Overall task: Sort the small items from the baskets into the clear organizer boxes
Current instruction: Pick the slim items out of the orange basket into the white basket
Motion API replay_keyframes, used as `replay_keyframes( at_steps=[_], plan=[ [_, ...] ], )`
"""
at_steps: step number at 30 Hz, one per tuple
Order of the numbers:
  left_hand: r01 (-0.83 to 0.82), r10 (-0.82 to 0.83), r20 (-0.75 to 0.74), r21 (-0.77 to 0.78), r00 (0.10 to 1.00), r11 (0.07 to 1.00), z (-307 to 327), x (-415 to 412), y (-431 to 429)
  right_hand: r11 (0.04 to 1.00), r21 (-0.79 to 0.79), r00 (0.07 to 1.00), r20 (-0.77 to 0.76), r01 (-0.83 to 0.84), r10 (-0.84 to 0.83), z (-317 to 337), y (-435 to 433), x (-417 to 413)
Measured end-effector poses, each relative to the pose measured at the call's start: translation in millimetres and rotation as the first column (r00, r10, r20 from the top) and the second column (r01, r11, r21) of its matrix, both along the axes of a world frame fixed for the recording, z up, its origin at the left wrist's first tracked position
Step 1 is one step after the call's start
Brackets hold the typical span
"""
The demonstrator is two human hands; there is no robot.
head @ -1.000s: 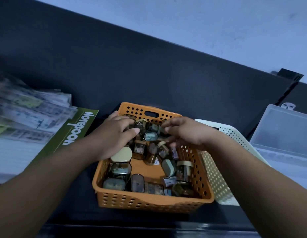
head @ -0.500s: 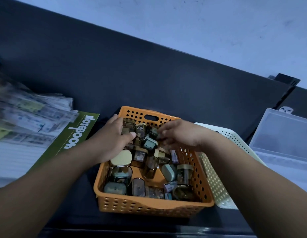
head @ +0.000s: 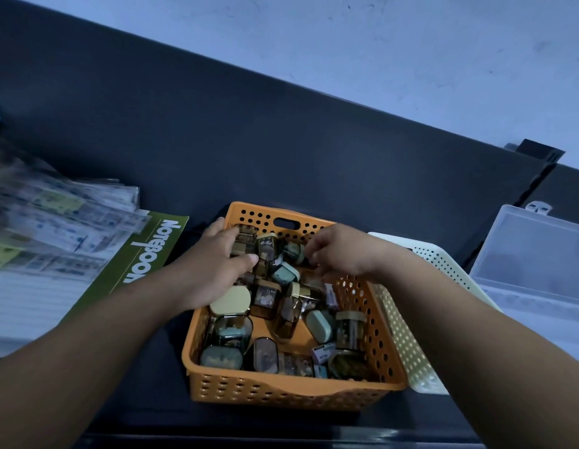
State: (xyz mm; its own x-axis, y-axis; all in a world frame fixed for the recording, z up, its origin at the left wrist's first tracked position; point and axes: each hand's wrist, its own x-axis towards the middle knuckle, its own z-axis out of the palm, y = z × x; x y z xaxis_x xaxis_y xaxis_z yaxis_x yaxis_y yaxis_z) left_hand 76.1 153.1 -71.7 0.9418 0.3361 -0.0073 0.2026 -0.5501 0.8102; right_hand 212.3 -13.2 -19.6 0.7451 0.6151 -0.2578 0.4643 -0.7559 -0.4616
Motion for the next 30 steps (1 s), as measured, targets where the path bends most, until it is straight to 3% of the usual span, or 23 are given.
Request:
replay_keyframes(
  at_steps=[2, 4, 8, 13, 14, 16, 18, 19, 24, 30],
  plan=[
    [0.001, -0.001, 0.007, -0.009, 1.000, 1.000, -1, 0, 0, 0.920, -0.382, 0.968, 0.185, -0.090, 0.172, -7, 4, 1],
    [0.000, 0.000, 0.010, -0.010, 1.000, 1.000, -1, 1, 0, 0.848, -0.526, 0.957, 0.203, -0.072, 0.207, -12, 10, -2],
    [0.000, 0.000, 0.020, -0.021, 1.000, 1.000, -2, 1, 1, 0.866, -0.491, 0.994, -0.016, -0.101, 0.107, -9, 13, -4],
    [0.015, -0.013, 0.034, -0.043, 0.999, 0.999, -5, 2, 2, 0.973, -0.219, 0.936, -0.351, -0.078, -0.004, 6, -2, -15],
    [0.014, -0.012, 0.035, -0.046, 0.999, 0.999, -5, 1, 2, 0.985, -0.160, 0.942, -0.336, -0.062, 0.004, 8, -2, -15],
    [0.011, -0.010, 0.034, -0.041, 0.999, 0.999, -5, 2, 2, 0.986, -0.153, 0.996, -0.076, -0.065, 0.054, 7, 0, -8],
    [0.010, -0.009, 0.036, -0.033, 0.999, 0.999, -5, 2, 2, 0.938, -0.333, 0.949, 0.252, -0.096, 0.187, 2, 4, -5],
    [0.011, -0.010, 0.036, -0.035, 0.999, 0.999, -6, 3, 2, 0.900, -0.424, 0.914, 0.315, -0.104, 0.254, -2, 5, -5],
    [0.011, -0.009, 0.038, -0.047, 0.999, 0.999, -8, 3, 3, 0.690, -0.698, 0.838, 0.248, -0.193, 0.486, -22, -1, -7],
    [0.016, -0.013, 0.040, -0.070, 0.999, 0.997, -12, 5, 6, 0.640, -0.729, 0.832, 0.184, -0.242, 0.524, -23, -3, 2]
  ],
)
